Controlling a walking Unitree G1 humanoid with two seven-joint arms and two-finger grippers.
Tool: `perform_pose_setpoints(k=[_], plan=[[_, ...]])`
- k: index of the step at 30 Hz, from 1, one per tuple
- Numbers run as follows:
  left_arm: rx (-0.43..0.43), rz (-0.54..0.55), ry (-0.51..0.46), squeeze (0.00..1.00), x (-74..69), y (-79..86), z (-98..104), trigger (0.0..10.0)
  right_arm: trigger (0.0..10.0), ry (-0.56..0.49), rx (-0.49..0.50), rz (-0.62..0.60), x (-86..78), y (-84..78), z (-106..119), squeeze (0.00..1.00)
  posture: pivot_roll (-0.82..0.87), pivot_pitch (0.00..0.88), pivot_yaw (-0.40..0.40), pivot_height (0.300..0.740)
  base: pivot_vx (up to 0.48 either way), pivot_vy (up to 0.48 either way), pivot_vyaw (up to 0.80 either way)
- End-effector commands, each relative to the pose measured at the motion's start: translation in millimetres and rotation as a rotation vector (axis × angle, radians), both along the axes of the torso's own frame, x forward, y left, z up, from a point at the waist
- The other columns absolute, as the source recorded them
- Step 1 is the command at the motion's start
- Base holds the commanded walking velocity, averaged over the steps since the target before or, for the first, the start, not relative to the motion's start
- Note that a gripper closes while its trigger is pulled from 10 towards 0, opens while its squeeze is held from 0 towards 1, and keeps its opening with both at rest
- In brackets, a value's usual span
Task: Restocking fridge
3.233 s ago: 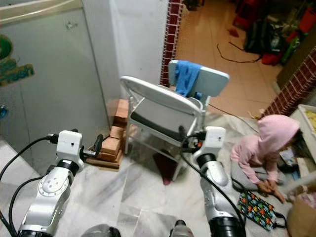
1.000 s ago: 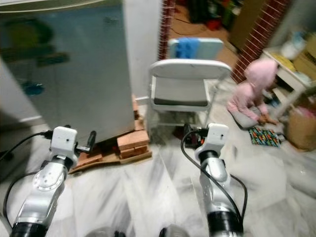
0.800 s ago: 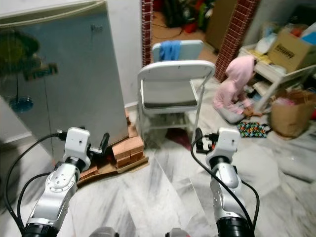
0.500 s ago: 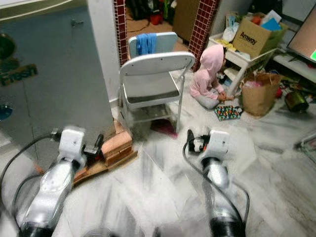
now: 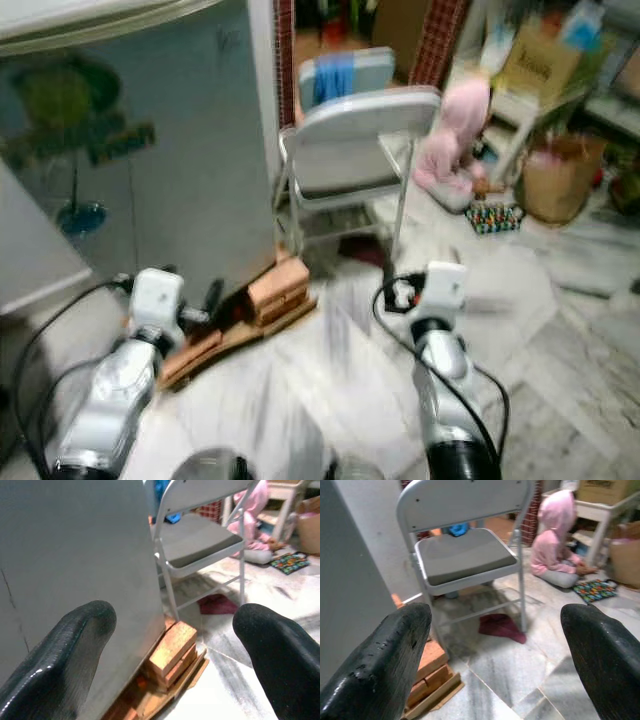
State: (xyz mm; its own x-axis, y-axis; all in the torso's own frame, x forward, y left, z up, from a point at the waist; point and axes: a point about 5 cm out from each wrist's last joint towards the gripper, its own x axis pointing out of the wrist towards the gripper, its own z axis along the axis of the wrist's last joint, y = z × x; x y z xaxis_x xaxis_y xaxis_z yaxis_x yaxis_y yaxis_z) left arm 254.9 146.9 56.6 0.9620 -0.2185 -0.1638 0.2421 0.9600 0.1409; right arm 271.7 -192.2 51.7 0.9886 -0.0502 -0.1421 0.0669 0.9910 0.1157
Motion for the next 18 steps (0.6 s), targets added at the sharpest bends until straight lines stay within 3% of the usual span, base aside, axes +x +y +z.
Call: perform_pose_setpoints(k=[1, 10, 18], plan=[[0.026, 0.01, -0.007, 0.0, -0.1, 8.7, 1.6, 10.0, 10.0, -0.016, 0.01, -0.011, -0.2, 3.6, 1.1, 0.0, 0.09, 0.04, -0.017, 0.74, 0.0, 0.476, 0.0], [0.033, 0.003, -0.003, 0.0, 2.9, 10.4, 1.1, 10.0, 10.0, -0.01, 0.015, -0.028, -3.4, 2.6, -1.3, 0.0, 0.08, 0.031, -0.01, 0.74, 0.0, 0.476, 0.0], [0.032, -0.008, 0.006, 0.0, -0.9, 6.2, -1.5, 10.0, 10.0, -0.018, 0.0, -0.019, 2.6, -1.0, 1.6, 0.0, 0.09, 0.028, -0.013, 0.74, 0.0, 0.476, -0.62]])
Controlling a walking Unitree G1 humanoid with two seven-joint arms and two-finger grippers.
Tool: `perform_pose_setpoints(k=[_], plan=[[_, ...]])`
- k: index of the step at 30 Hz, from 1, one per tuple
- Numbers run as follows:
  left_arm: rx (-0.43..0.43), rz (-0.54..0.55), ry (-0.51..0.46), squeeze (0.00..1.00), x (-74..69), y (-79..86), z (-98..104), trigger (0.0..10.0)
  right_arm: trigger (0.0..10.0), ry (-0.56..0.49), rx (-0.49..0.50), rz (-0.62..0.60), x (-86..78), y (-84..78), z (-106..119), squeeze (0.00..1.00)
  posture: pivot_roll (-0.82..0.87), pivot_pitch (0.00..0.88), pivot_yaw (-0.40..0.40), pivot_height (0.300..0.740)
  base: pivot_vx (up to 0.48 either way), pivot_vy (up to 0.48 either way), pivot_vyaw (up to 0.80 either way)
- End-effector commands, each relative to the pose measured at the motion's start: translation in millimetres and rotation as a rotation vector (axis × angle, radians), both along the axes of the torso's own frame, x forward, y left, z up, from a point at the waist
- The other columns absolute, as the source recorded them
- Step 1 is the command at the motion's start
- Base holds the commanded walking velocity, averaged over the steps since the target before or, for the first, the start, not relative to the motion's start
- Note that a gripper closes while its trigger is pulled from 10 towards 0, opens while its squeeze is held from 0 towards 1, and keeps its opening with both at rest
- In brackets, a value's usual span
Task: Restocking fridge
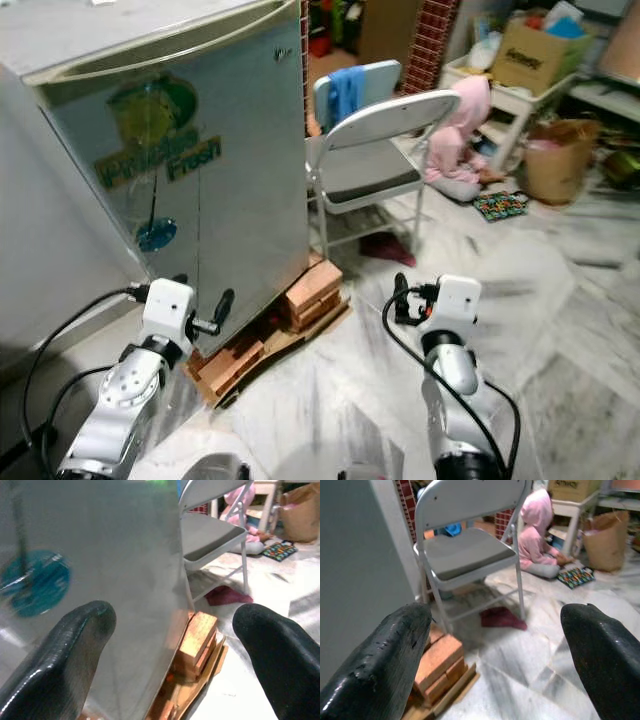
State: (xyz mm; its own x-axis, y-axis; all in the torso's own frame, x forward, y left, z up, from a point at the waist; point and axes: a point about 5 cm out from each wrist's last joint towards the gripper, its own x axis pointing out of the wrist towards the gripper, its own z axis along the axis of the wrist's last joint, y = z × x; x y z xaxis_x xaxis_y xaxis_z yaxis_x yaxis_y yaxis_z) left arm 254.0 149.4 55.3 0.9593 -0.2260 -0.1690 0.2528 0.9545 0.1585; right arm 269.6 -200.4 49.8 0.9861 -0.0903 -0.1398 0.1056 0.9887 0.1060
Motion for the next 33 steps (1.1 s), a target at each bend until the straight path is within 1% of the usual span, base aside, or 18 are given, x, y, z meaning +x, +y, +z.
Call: perform_pose_setpoints(k=[1, 10, 17, 20, 23, 24, 28, 33], plan=[[0.014, 0.005, 0.006, 0.0, 0.0, 4.4, -0.4, 10.0, 10.0, -0.018, 0.009, 0.019, 5.6, 6.8, 4.1, 0.0, 0.09, 0.03, -0.014, 0.74, 0.0, 0.476, 0.0], [0.018, 0.022, 0.003, 0.0, 1.8, 8.5, 0.3, 10.0, 10.0, -0.021, 0.001, 0.039, 6.2, 9.1, 5.2, 0.0, 0.09, 0.035, -0.03, 0.74, 0.0, 0.476, 0.0], [0.027, 0.029, -0.003, 0.0, -1.5, 11.7, 0.0, 10.0, 10.0, -0.016, 0.002, 0.033, 5.8, 8.6, 3.9, 0.0, 0.1, 0.038, -0.025, 0.74, 0.0, 0.455, 0.0], [0.031, 0.018, -0.023, 0.0, -1.7, 11.6, 1.6, 10.0, 10.0, -0.017, 0.002, 0.035, 5.9, 9.1, 3.9, 0.0, 0.1, 0.039, -0.025, 0.74, 0.0, 0.0, -0.5], [0.019, 0.002, -0.036, 0.0, -2.2, 10.2, 3.2, 10.0, 10.0, -0.017, 0.002, 0.035, 5.6, 9.1, 3.8, 0.0, 0.1, 0.04, -0.027, 0.74, 0.0, 0.0, 0.0], [0.003, -0.008, -0.041, 0.0, -3.0, 8.5, 4.0, 10.0, 10.0, -0.015, 0.0, 0.035, 5.0, 8.9, 3.3, 0.0, 0.1, 0.041, -0.029, 0.74, 0.0, 0.0, 0.0], [-0.008, -0.007, -0.043, 0.0, -3.6, 8.1, 4.6, 10.0, 10.0, -0.011, -0.003, 0.037, 4.9, 8.5, 3.1, 0.0, 0.1, 0.039, -0.032, 0.74, 0.0, 0.0, 0.0], [-0.001, -0.009, -0.054, 0.0, -3.7, 8.3, 5.3, 10.0, 10.0, -0.01, -0.007, 0.041, 6.3, 8.2, 3.4, 0.0, 0.1, 0.039, -0.037, 0.74, 0.0, 0.0, -0.68]])
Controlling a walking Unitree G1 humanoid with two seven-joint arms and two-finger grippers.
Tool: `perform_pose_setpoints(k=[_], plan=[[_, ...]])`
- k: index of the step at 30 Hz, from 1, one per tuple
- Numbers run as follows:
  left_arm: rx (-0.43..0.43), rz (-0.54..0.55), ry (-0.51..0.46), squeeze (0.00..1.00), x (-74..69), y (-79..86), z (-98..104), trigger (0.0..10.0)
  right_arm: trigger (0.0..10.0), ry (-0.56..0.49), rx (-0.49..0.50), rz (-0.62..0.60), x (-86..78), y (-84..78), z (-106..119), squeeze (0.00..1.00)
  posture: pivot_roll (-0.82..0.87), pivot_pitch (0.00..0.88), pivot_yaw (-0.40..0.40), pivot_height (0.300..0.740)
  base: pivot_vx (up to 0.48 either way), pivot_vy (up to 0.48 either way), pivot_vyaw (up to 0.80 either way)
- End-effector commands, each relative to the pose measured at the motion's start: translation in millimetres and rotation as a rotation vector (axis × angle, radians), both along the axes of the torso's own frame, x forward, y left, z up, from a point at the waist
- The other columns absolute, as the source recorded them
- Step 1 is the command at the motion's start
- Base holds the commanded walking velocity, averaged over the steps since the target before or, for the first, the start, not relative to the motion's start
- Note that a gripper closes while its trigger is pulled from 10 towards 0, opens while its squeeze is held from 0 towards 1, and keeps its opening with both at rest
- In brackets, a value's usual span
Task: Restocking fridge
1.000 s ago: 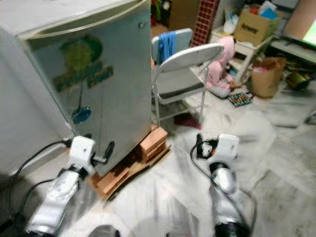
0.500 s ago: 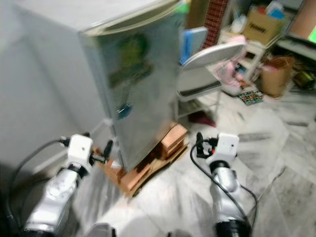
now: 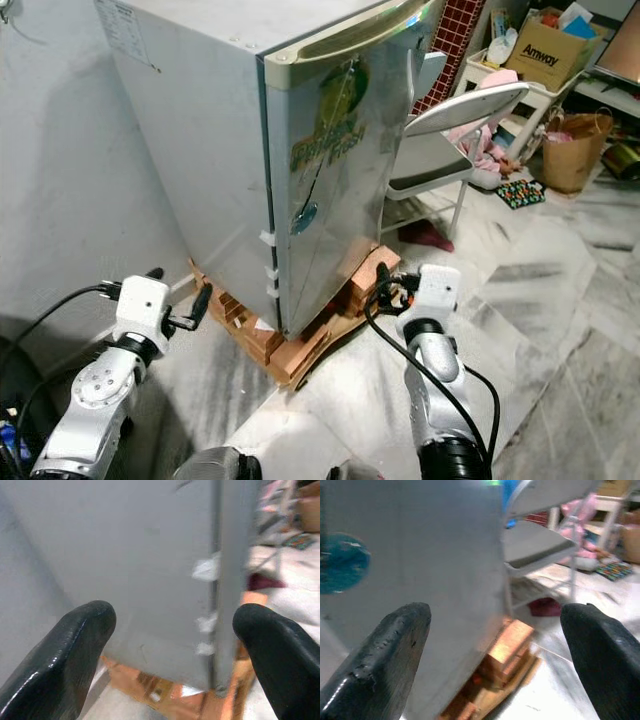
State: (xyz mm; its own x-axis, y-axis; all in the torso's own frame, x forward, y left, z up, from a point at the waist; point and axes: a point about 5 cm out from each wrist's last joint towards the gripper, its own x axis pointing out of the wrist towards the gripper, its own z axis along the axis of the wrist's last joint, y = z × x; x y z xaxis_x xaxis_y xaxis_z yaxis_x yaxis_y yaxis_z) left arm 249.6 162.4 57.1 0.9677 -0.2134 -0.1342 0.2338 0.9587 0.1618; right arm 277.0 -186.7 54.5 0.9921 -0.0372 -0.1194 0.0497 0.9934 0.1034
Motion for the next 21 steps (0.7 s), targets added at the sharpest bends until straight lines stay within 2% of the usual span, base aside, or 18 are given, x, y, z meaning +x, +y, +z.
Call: perform_pose_setpoints(k=[1, 9, 18, 21], plan=[[0.0, -0.032, -0.019, 0.0, 0.5, -5.4, 3.6, 10.0, 10.0, 0.009, -0.004, -0.011, -0.7, -5.4, -1.0, 0.0, 0.1, 0.039, -0.037, 0.74, 0.0, 0.0, -0.8], [-0.002, -0.041, -0.018, 0.0, 0.3, -6.2, 3.6, 10.0, 10.0, 0.009, -0.003, -0.007, 0.3, -4.6, -0.9, 0.0, 0.1, 0.037, -0.036, 0.74, 0.0, 0.315, -0.74], [-0.003, -0.048, -0.02, 0.0, 1.4, -7.5, 3.8, 10.0, 10.0, 0.009, -0.005, -0.007, 0.8, -5.0, -0.8, 0.0, 0.1, 0.042, -0.035, 0.74, 0.0, 0.348, 0.0], [0.006, -0.053, -0.023, 0.0, 1.6, -8.8, 4.0, 10.0, 10.0, 0.011, -0.004, -0.007, 0.5, -4.8, -1.4, 0.0, 0.1, 0.042, -0.036, 0.74, 0.0, 0.0, 0.0]])
